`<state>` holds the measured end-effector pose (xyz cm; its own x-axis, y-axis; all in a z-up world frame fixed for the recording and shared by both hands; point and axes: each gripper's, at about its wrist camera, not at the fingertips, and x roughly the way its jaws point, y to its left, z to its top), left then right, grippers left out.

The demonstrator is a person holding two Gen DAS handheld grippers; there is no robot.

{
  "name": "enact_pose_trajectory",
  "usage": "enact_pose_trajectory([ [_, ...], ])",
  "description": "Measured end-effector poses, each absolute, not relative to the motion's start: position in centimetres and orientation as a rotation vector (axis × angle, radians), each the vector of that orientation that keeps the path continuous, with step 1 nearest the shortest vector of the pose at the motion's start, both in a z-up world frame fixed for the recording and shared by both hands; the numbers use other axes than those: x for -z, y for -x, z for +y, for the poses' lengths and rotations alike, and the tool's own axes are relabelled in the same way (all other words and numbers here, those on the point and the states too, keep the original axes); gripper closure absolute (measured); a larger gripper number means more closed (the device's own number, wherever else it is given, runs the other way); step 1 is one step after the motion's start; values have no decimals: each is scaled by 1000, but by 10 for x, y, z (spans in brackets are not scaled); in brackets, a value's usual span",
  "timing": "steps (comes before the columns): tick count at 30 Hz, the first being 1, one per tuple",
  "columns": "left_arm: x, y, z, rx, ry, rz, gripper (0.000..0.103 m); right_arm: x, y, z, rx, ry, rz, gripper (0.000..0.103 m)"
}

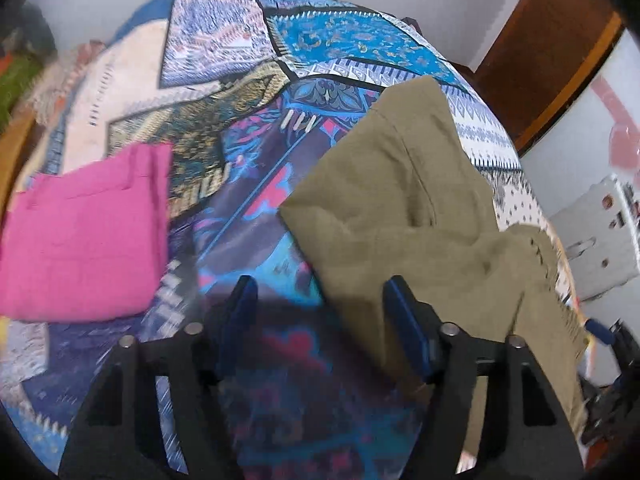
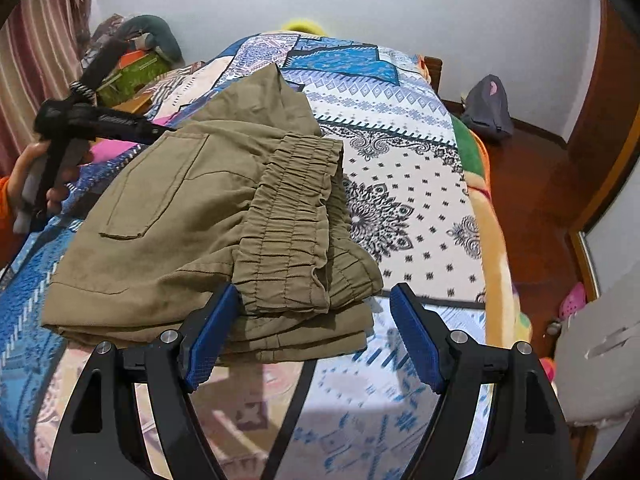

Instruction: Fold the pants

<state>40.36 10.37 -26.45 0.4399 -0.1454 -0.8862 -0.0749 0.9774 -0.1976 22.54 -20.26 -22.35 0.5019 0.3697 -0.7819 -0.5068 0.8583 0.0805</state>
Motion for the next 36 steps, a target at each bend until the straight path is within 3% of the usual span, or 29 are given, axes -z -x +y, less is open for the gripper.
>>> enact_pose_trajectory([
  [4, 266, -421, 97, 39, 170, 1103, 42, 229, -238, -202, -528, 177, 900, 28],
  [6, 265, -424, 94, 28, 128, 1087, 64, 232, -245, -201, -529, 177, 904, 28],
  [9, 262, -423, 96, 13, 122, 1066, 84, 236, -259, -197, -529, 182, 906, 28],
  [20, 260, -336, 140, -158, 108, 1056, 103, 245, -313, -161, -542, 258, 921, 29],
  [28, 237, -287, 164, -194, 71, 1002, 102, 208, -300, -157, -552, 199, 855, 29],
  [31, 223, -299, 165, -163, 93, 970, 88, 195, -285, -155, -568, 167, 836, 29],
  [33, 220, -312, 166, -155, 111, 944, 64, 192, -274, -153, -582, 147, 835, 29],
  [35, 222, -329, 167, -158, 97, 924, 51, 193, -264, -149, -600, 135, 851, 28],
  [36, 224, -339, 166, -156, 81, 921, 51, 195, -259, -147, -611, 133, 859, 28],
])
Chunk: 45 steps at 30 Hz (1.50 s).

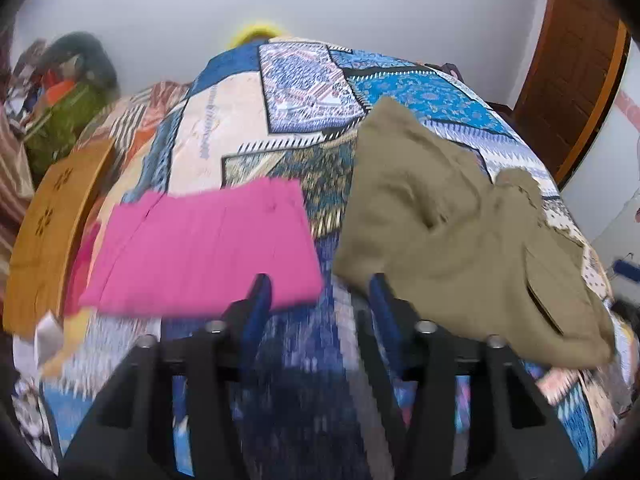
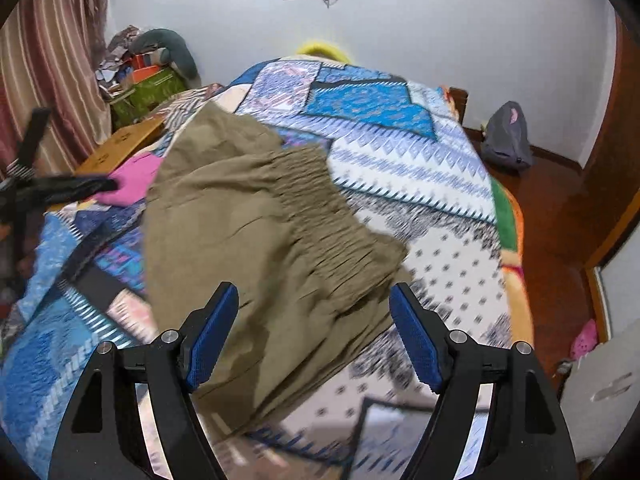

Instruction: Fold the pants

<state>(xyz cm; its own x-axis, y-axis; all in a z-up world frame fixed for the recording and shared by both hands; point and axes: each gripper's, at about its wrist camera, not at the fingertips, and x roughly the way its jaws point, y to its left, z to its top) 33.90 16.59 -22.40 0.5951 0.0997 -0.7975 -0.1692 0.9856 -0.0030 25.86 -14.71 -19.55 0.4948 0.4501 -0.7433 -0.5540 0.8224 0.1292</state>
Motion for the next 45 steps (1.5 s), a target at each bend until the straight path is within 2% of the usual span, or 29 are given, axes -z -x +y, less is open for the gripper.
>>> enact_pose_trajectory([
  [5, 241, -387, 168, -129, 46, 938, 51, 223, -252, -142, -622, 143, 925, 28],
  [7, 247, -399, 170, -106, 59, 962, 65, 232, -258, -144, -629, 113, 951, 29],
  [9, 251, -408, 169, -81, 57, 982, 87, 235, -265, -146, -610, 124, 957, 29],
  [11, 253, -410, 166, -72, 36, 983, 101, 237, -273, -146, -587, 167, 948, 29],
  [22, 245, -386, 179, -91, 25, 987, 103, 259, -321, -146, -580, 180, 979, 29],
  [23, 239, -386, 180, -98, 26, 972, 95, 258, -322, -147, -569, 177, 976, 29],
  [25, 234, -391, 179, -97, 23, 968, 63, 256, -319, -150, -559, 160, 964, 29],
  [26, 232, -394, 178, -104, 26, 963, 35, 256, -317, -151, -557, 154, 960, 29],
  [27, 230, -397, 177, -114, 33, 949, 28, 257, -317, -152, -559, 145, 961, 29],
  [31, 234, -418, 168, -87, 63, 951, 28, 260, -324, -154, -565, 147, 967, 28],
  [32, 239, -425, 165, -87, 63, 968, 30, 260, -325, -154, -555, 165, 960, 28],
  [34, 247, -433, 160, -72, 47, 1000, 47, 260, -332, -154, -541, 195, 951, 28],
  [36, 254, -439, 153, -44, 26, 1027, 69, 261, -341, -155, -542, 207, 949, 28],
  [39, 254, -435, 139, -42, -31, 994, 85, 262, -353, -153, -537, 241, 940, 28],
  [41, 252, -427, 133, -61, -78, 970, 92, 261, -361, -149, -520, 277, 919, 28],
  [45, 255, -410, 137, -77, -54, 1009, 96, 259, -377, -142, -472, 326, 867, 28],
])
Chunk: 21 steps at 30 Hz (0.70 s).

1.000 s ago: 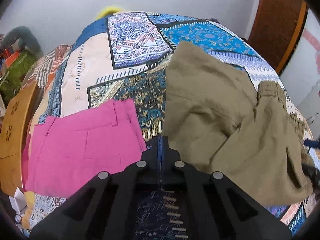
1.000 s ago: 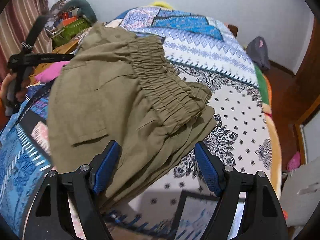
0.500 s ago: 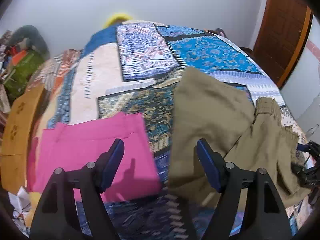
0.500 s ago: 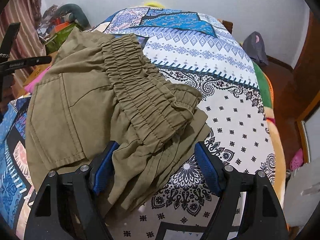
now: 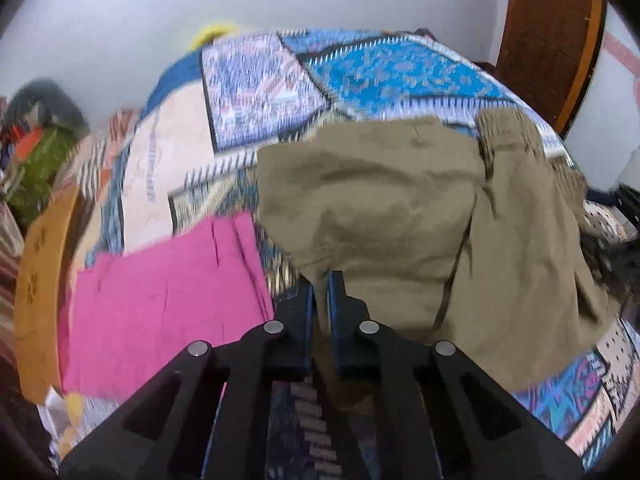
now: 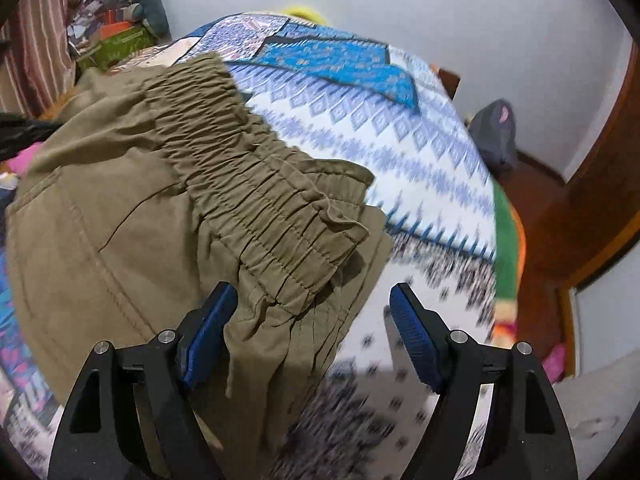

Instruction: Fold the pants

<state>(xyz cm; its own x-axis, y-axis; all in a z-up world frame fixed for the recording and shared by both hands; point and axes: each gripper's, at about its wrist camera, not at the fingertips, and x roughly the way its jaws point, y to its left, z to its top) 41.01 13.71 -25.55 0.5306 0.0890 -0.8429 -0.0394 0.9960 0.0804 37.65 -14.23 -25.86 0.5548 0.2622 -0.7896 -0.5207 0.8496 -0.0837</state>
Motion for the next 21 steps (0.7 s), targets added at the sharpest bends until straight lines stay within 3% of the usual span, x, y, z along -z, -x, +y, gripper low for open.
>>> enact_pose_trajectory([
  [10, 251, -386, 159, 28, 103, 1048, 92, 238, -365, -163, -448, 206, 890, 25],
  [13, 253, -386, 155, 34, 102, 1046, 80, 229, -354, -166, -433, 198, 876, 25],
  [15, 254, -387, 150, 42, 97, 1033, 59, 224, -350, -168, -431, 185, 870, 25],
  [17, 254, -390, 145, 36, 83, 1017, 49, 222, -350, -170, -423, 176, 868, 25],
  [21, 256, -406, 144, 10, 82, 1013, 45, 226, -357, -173, -449, 120, 884, 25],
])
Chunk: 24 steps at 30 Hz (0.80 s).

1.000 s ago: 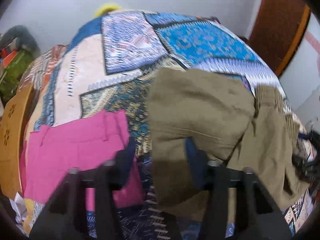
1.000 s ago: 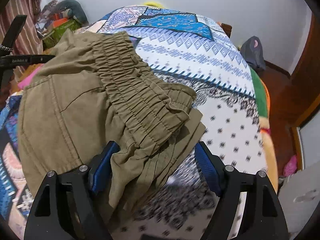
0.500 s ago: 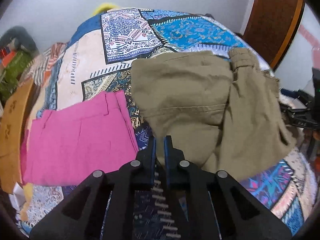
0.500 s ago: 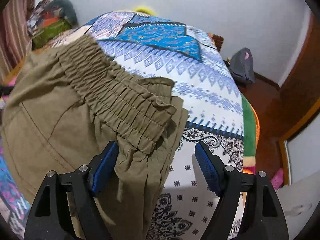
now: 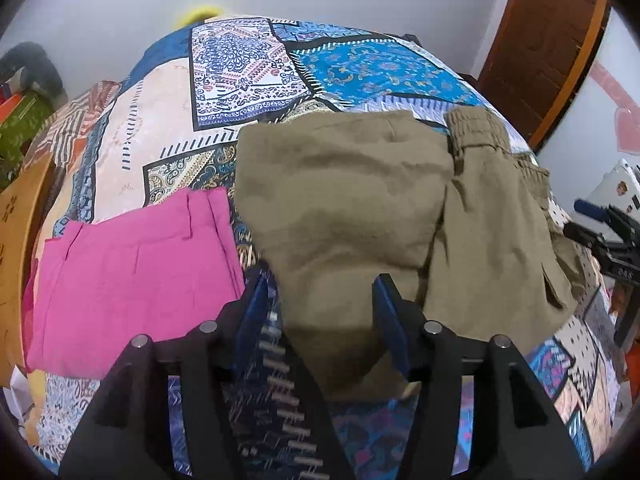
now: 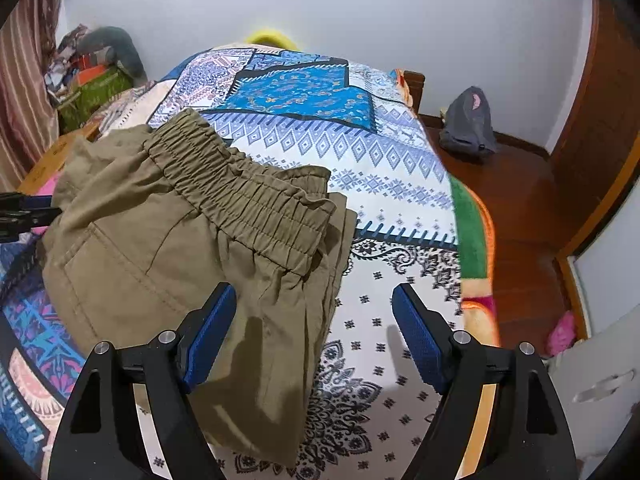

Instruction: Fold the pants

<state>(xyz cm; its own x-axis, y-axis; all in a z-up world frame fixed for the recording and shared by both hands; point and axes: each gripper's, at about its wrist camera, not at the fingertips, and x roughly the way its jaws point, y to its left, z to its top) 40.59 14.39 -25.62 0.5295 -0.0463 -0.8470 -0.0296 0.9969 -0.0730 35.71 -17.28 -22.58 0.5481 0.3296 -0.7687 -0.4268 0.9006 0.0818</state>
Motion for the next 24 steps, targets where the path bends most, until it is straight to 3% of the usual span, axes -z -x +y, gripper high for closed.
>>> enact_pose_trajectory([
  [11, 271, -436, 138, 27, 72, 1039, 40, 263, -385, -161, -443, 94, 1015, 25],
  [17, 264, -428, 122, -8, -16, 1006, 62, 266, -391, -167, -476, 6, 1044, 26],
  [18, 263, -426, 117, -17, -47, 998, 66, 265, -389, -166, -481, 8, 1041, 29],
  [20, 263, -421, 109, -35, -103, 991, 71, 263, -386, -164, -511, -2, 1040, 46],
  [24, 257, -416, 111, -49, -95, 982, 89, 260, -381, -162, -517, 6, 1030, 57],
])
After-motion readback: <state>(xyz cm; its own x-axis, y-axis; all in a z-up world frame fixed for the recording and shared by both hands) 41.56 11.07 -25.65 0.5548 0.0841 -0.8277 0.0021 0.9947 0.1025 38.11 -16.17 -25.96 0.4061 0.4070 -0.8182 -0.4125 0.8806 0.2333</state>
